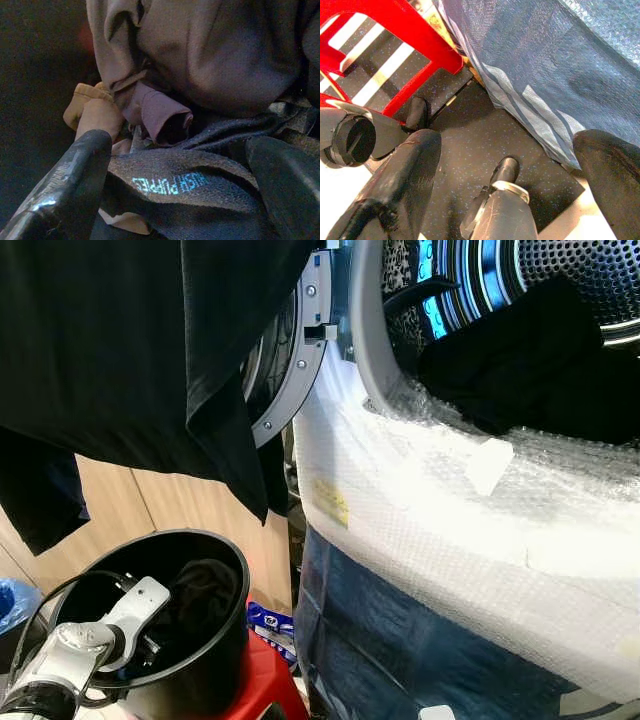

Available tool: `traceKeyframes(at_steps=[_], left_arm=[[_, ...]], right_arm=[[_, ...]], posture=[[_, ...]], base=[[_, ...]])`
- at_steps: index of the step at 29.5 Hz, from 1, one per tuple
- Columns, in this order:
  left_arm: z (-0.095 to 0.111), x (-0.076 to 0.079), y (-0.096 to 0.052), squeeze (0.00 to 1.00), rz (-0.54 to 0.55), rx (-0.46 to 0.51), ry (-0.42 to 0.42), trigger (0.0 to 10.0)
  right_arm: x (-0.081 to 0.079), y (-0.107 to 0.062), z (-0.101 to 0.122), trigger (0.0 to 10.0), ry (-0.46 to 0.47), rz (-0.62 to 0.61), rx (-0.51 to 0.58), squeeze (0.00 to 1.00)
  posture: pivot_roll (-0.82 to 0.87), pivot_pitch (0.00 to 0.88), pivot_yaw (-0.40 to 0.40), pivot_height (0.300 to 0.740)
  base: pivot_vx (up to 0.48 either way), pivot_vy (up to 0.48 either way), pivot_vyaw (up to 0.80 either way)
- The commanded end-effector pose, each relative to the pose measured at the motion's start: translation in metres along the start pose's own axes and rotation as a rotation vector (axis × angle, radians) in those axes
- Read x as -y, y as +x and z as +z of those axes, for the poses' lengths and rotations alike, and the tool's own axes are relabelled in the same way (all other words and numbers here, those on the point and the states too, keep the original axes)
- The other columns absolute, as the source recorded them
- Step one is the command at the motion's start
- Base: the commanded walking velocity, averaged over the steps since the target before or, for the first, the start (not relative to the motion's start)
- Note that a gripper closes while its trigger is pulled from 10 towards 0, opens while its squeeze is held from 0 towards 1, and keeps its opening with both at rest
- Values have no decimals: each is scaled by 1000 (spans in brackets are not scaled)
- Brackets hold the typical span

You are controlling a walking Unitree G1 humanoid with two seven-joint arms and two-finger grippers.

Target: Clothes washing

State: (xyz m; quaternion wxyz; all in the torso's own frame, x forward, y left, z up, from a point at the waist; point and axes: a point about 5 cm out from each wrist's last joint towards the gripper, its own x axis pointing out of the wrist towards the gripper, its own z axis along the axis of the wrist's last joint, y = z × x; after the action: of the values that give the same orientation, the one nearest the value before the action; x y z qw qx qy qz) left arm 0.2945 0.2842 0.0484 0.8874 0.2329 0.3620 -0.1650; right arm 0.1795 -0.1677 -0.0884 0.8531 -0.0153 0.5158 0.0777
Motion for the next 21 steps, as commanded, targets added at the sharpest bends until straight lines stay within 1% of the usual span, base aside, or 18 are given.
traceKeyframes(at_steps=[1, 7, 8, 17, 18, 19, 20, 21], left_arm=[[-2, -2, 1, 0, 17, -33, 4, 10000], [-7, -7, 1, 0, 72, -90, -15, 10000], [-8, -10, 0, 0, 99, -105, -24, 10000], [-9, -13, 1, 0, 148, -119, -51, 10000], [-9, -13, 1, 0, 151, -121, -51, 7843], [-8, -13, 1, 0, 152, -122, -51, 7843], [-7, -13, 2, 0, 154, -122, -51, 0], [-7, -13, 2, 0, 154, -121, -50, 0]], right_arm=[[-1, 0, 1, 10000, 2, 5, -6, 0], [-2, 0, 1, 10000, 4, 4, -7, 0], [-1, 0, 0, 10000, 6, 4, -9, 0], [-1, 0, -7, 10000, 16, -6, -20, 0], [-1, 0, -7, 10000, 18, -4, -20, 0], [-2, 0, -7, 10000, 20, -3, -20, 0], [-2, 0, -8, 10000, 22, -4, -21, 0], [-2, 0, -8, 10000, 22, -4, -21, 0]], posture=[[132, 0, 15, 740], [133, 0, 18, 740], [133, 0, 19, 740], [128, 0, 27, 740], [128, 0, 27, 740], [127, 0, 29, 740], [126, 0, 31, 740], [126, 0, 31, 740]], base=[[0, 0, 0], [0, 0, 0], [0, 0, 0], [0, 0, 0], [0, 0, 0], [0, 0, 0], [0, 0, 0], [0, 0, 0]])
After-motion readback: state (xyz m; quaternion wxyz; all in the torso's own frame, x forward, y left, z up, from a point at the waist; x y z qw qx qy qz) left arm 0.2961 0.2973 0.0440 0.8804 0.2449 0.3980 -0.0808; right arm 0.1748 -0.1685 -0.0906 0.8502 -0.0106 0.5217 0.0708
